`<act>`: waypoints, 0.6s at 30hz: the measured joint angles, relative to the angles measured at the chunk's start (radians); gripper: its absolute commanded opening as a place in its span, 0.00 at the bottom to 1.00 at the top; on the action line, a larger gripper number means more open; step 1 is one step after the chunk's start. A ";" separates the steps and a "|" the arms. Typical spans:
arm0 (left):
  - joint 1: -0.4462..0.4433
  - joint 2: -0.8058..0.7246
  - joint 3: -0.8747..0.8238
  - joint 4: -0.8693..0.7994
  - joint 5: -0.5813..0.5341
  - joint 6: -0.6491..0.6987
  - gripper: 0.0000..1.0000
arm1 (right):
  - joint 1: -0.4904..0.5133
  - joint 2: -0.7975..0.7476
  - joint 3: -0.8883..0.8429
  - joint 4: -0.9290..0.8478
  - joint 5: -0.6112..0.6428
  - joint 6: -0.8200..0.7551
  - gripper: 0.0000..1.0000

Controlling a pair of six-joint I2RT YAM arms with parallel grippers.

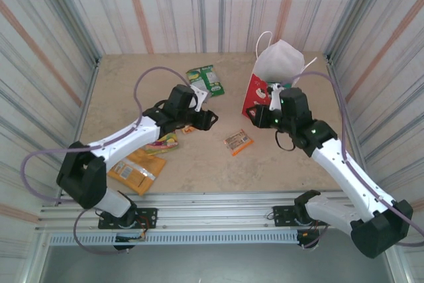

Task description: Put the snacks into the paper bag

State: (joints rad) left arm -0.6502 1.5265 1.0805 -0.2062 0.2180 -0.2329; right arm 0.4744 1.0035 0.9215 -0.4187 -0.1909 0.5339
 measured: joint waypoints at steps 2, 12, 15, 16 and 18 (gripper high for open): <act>0.000 0.058 0.011 0.001 0.032 -0.009 0.58 | 0.004 -0.044 -0.069 0.014 -0.016 0.059 0.47; -0.001 0.384 0.195 -0.005 0.188 -0.060 0.47 | 0.010 -0.130 -0.404 0.177 -0.074 0.348 0.47; -0.008 0.449 0.241 -0.012 0.219 -0.061 0.43 | 0.007 -0.108 -0.469 0.251 -0.100 0.417 0.47; -0.011 0.461 0.247 -0.015 0.229 -0.060 0.41 | 0.004 -0.096 -0.488 0.275 -0.112 0.435 0.47; -0.013 0.472 0.251 -0.024 0.246 -0.059 0.39 | -0.005 -0.072 -0.512 0.304 -0.130 0.462 0.48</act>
State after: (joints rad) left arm -0.6636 1.9980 1.3319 -0.2302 0.4637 -0.2920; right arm 0.4690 0.9318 0.4099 -0.1150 -0.3214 0.9958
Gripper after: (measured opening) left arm 0.410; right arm 0.475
